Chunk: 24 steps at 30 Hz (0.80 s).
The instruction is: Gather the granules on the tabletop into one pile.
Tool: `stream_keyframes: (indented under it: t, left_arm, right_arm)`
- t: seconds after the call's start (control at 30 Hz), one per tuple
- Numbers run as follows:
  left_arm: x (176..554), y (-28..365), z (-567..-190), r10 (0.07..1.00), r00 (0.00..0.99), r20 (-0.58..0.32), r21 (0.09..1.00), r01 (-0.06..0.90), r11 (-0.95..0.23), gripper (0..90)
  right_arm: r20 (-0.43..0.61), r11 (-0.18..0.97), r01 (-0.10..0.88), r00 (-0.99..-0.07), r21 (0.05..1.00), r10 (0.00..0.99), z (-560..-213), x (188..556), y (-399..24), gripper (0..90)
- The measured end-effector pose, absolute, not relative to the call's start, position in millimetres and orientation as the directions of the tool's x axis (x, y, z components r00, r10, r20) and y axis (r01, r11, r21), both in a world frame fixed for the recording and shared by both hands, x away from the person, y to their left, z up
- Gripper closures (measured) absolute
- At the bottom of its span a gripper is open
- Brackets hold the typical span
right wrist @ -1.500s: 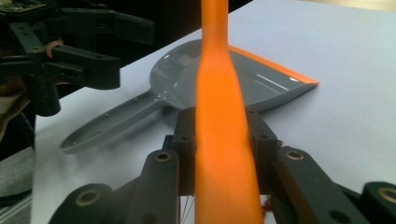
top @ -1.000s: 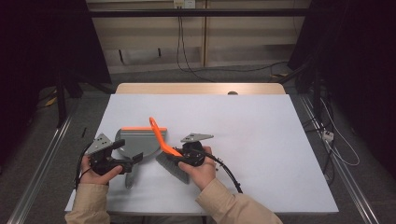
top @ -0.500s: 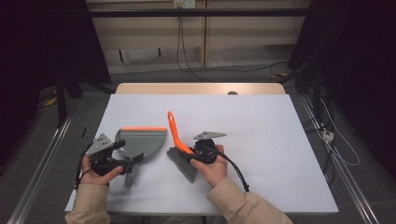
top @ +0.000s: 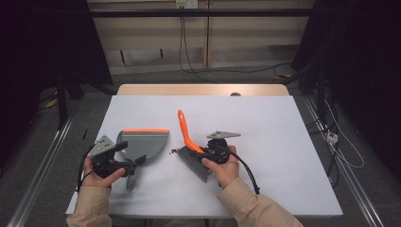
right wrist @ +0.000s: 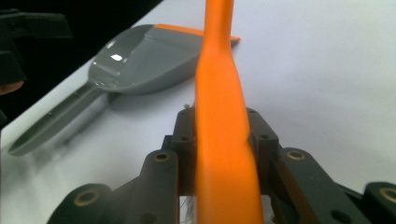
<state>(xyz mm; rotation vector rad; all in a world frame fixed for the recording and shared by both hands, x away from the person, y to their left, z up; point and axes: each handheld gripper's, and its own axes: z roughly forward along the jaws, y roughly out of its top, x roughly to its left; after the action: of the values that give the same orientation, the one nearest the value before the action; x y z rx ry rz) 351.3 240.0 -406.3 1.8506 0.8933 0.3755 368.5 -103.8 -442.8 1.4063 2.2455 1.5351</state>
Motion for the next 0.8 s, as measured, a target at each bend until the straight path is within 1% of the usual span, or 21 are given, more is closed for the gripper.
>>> stream_keyframes:
  t: [0.2,0.3,0.43,0.5,0.53,0.6,0.73,0.8]
  left_arm:
    - [352,241,-406,0.722,0.678,-0.138,0.885,0.412,-0.218,6.1]
    - [352,242,-407,0.723,0.676,-0.142,0.885,0.414,-0.213,6.1]
    - [353,244,-407,0.723,0.676,-0.146,0.885,0.416,-0.211,6.1]
    - [353,244,-407,0.723,0.675,-0.147,0.885,0.417,-0.209,6.1]
    - [353,244,-407,0.723,0.675,-0.146,0.885,0.416,-0.210,6.1]
    - [353,244,-408,0.724,0.674,-0.146,0.885,0.417,-0.210,6.1]
    - [353,245,-408,0.725,0.674,-0.144,0.884,0.416,-0.211,6.1]
    - [353,244,-408,0.725,0.673,-0.144,0.884,0.417,-0.211,6.1]
  right_arm:
    - [0.404,0.078,0.621,-0.595,0.780,0.695,-437,374,-80,70.8]
    - [0.398,0.094,0.627,-0.595,0.773,0.698,-439,380,-64,70.9]
    - [0.420,0.084,0.646,-0.585,0.759,0.694,-443,389,-48,70.9]
    - [0.395,0.106,0.644,-0.582,0.758,0.711,-443,393,-42,70.9]
    - [0.378,0.114,0.640,-0.578,0.760,0.723,-444,395,-40,70.9]
    - [0.376,0.108,0.648,-0.561,0.754,0.737,-445,401,-41,70.6]
    - [0.403,0.086,0.686,-0.519,0.723,0.754,-449,408,-51,70.0]
    - [0.400,0.081,0.687,-0.510,0.722,0.761,-449,407,-55,70.1]
